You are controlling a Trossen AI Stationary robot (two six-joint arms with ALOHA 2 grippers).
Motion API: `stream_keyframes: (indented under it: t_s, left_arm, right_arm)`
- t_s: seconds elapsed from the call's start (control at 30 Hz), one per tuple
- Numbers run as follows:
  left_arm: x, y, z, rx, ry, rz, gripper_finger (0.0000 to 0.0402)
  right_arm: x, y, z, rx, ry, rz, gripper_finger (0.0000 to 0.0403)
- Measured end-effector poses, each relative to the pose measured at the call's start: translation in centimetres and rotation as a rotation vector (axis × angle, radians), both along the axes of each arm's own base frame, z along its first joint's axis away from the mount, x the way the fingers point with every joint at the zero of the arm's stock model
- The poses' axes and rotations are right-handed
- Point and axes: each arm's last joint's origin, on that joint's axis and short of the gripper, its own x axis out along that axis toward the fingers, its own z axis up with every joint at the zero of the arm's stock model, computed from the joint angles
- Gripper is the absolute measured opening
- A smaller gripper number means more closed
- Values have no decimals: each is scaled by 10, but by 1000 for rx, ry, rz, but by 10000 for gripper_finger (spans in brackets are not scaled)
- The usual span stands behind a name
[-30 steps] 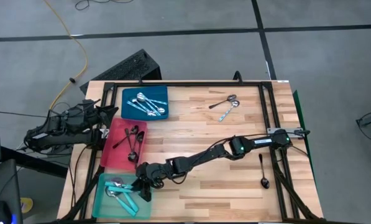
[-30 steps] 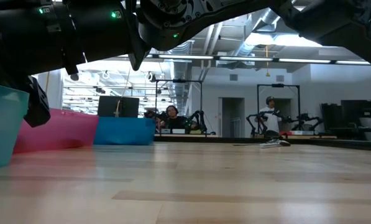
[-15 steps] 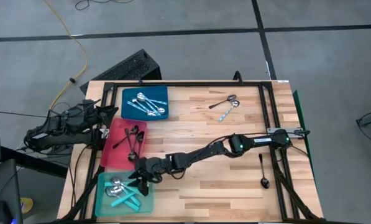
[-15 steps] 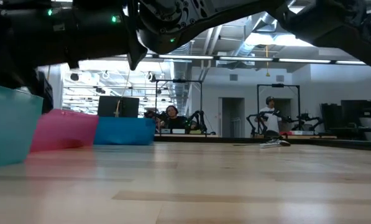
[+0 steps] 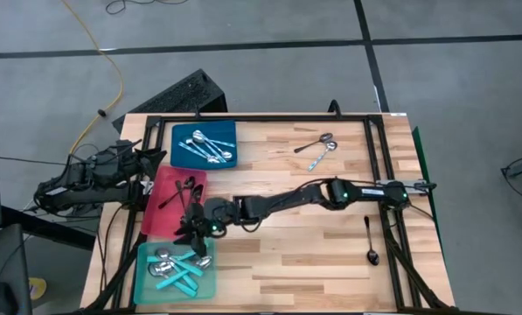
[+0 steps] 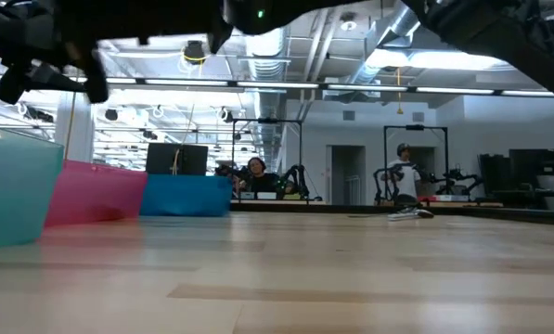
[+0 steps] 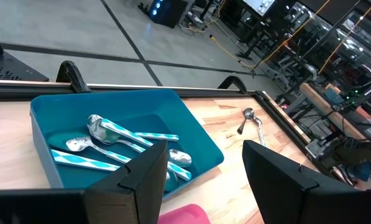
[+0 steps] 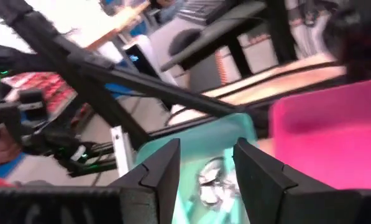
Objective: Sort silverware by color (type)
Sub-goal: Put the black spoon into the red bin
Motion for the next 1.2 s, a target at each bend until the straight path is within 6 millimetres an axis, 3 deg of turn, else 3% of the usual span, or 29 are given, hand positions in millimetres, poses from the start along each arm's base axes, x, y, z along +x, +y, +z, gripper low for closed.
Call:
stream_keyframes:
  t_s: [0.07,0.3,0.37,0.73,0.87,0.97,1.2]
  left_arm:
    - [0,0,0,0,0,1,195]
    - [0,0,0,0,0,-1,195]
    - [0,0,0,0,0,0,195]
    - [0,0,0,0,0,2,195]
    - [0,0,0,0,1,2,195]
    - [0,0,0,0,1,3,195]
    - [0,0,0,-2,-1,12,195]
  right_arm:
    - [-5,-10,13,-16,60,-17,168]
    - [-28,-56,20,-67,418,-131,158]
    - [-43,-70,29,-102,545,-189,153]
    - [-113,-123,89,-321,855,-395,132]
    - [-144,-139,96,-312,1071,-509,132]
    - [-163,-146,97,-265,1233,-568,132]
    - [-183,-142,97,-264,1290,-540,132]
